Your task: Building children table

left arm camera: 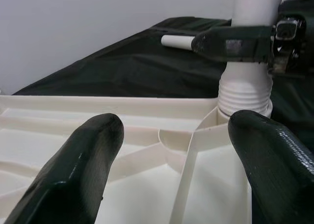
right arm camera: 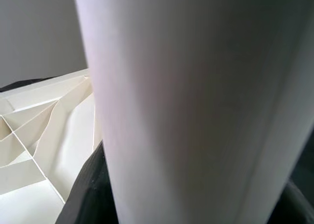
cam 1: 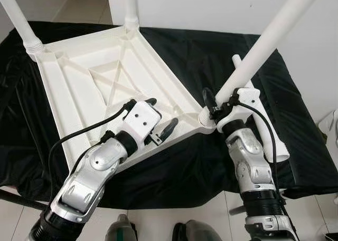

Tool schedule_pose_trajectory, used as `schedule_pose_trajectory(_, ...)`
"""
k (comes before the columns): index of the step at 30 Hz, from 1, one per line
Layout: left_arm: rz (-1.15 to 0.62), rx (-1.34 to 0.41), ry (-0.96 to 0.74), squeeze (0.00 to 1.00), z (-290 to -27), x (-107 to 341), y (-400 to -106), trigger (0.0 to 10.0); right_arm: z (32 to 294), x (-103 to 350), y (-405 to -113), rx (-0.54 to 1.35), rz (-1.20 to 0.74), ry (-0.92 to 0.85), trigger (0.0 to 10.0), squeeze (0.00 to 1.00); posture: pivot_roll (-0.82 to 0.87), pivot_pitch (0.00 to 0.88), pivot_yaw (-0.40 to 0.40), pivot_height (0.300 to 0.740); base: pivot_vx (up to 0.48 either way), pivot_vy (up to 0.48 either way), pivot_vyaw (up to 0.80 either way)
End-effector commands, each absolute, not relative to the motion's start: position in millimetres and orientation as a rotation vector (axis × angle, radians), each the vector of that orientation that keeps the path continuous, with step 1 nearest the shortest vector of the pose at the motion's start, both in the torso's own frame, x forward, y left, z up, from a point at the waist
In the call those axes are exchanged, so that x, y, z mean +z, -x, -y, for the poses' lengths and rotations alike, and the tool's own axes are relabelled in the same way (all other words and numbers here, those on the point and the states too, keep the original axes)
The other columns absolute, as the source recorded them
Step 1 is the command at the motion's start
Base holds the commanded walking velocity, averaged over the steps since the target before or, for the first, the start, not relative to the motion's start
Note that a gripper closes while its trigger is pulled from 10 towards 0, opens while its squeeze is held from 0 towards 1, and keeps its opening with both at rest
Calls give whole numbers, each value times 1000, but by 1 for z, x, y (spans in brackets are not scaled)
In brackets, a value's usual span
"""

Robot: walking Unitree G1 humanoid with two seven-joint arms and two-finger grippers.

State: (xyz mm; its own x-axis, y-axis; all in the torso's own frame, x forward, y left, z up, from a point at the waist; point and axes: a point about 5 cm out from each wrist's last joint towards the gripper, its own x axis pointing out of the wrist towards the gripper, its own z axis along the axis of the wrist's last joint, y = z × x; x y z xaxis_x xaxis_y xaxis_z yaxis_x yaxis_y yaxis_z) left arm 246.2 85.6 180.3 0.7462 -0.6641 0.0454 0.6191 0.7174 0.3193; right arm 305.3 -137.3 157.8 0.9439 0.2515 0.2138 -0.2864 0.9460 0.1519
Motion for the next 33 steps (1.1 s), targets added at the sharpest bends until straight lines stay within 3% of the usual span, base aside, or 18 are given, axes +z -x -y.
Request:
schedule_pose_trajectory(1, 154, -789, -275, 616, -84, 183, -246, 10000, 136, 170, -308, 312, 217, -199, 10000, 0, 38, 36, -22, 740, 0, 0, 0)
schedule_pose_trajectory(4, 156, -791, -268, 616, -84, 184, -247, 10000, 136, 173, -309, 317, 220, -200, 10000, 0, 38, 36, -22, 740, 0, 0, 0)
schedule_pose_trajectory(5, 161, -796, -264, 1000, -84, 186, -248, 10000, 135, 179, -310, 334, 228, -203, 10000, 0, 38, 36, -22, 740, 0, 0, 0)
schedule_pose_trajectory(11, 178, -824, -238, 1000, -85, 193, -249, 10000, 129, 193, -310, 420, 248, -198, 10000, 0, 40, 36, -28, 740, 0, 0, 0)
schedule_pose_trajectory(17, 227, -818, -203, 1000, -83, 208, -255, 10000, 123, 191, -310, 528, 205, -38, 10000, 0, 45, 35, -35, 740, 0, 0, 0)
schedule_pose_trajectory(18, 248, -812, -183, 0, -82, 216, -257, 10000, 124, 189, -312, 543, 188, 11, 10000, 0, 45, 34, -36, 740, 0, 0, 0)
schedule_pose_trajectory(24, 340, -813, -81, 0, -76, 250, -263, 10000, 132, 189, -315, 615, 154, 178, 10000, 0, 50, 32, -38, 740, 0, 0, 0)
schedule_pose_trajectory(33, 414, -910, 15, 0, -69, 277, -258, 10000, 131, 190, -313, 708, 128, 274, 10000, 0, 51, 31, -41, 740, 0, 0, 0)
